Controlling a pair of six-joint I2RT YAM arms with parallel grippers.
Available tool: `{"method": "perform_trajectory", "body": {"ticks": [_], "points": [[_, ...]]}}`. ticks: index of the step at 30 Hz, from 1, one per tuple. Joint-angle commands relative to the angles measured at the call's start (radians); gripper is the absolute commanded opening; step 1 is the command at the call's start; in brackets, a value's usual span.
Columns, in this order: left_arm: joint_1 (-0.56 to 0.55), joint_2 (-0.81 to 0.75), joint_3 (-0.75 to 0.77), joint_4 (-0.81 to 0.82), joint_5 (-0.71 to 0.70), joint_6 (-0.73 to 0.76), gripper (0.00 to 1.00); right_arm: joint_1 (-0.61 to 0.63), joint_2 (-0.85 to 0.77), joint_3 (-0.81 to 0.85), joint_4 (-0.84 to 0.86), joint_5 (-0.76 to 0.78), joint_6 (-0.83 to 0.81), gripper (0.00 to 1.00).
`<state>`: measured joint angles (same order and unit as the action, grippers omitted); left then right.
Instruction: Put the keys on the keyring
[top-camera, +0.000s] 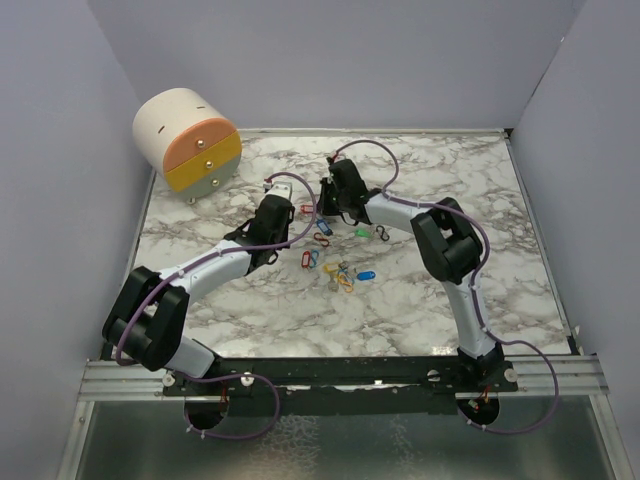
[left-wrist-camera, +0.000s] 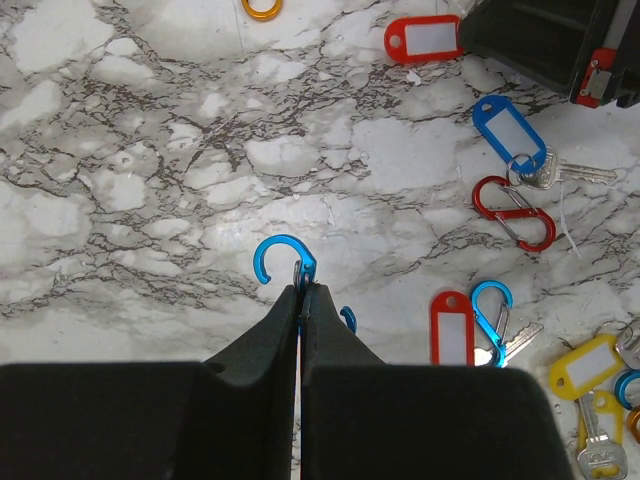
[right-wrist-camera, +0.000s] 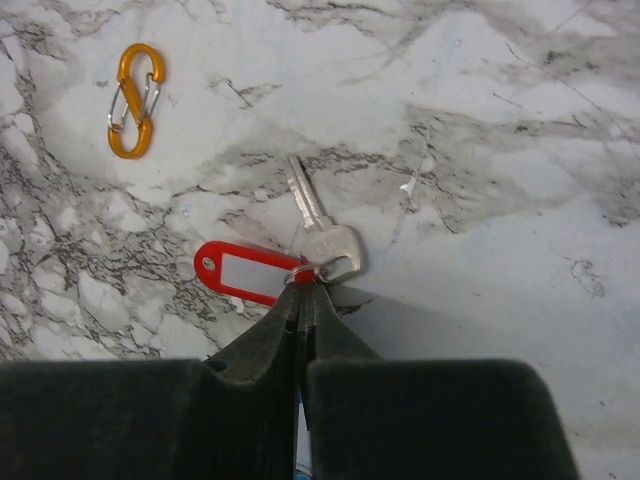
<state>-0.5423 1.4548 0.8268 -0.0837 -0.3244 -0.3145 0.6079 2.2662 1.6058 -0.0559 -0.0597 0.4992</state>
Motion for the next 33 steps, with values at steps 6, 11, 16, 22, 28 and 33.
{"method": "perform_trajectory", "body": {"ticks": [6, 11, 16, 22, 28, 33], "points": [[0.006, -0.018, -0.005, 0.037, 0.02, 0.01, 0.0, 0.007, -0.189, -0.212, 0.123, 0.127, -0.074, 0.01], [0.007, -0.01, -0.002, 0.041, 0.032, 0.002, 0.0, 0.007, -0.258, -0.304, 0.119, 0.168, -0.095, 0.01], [0.005, -0.005, -0.001, 0.045, 0.043, -0.006, 0.0, 0.007, -0.277, -0.352, 0.155, 0.142, -0.133, 0.06], [0.005, 0.0, 0.001, 0.045, 0.048, -0.007, 0.0, 0.007, -0.229, -0.284, 0.118, 0.083, -0.233, 0.31], [0.005, -0.005, 0.001, 0.042, 0.044, -0.005, 0.0, 0.017, -0.198, -0.234, 0.128, 0.047, -0.311, 0.44], [0.004, -0.005, 0.002, 0.037, 0.035, -0.001, 0.0, 0.041, -0.142, -0.162, 0.089, 0.047, -0.382, 0.44]]}}
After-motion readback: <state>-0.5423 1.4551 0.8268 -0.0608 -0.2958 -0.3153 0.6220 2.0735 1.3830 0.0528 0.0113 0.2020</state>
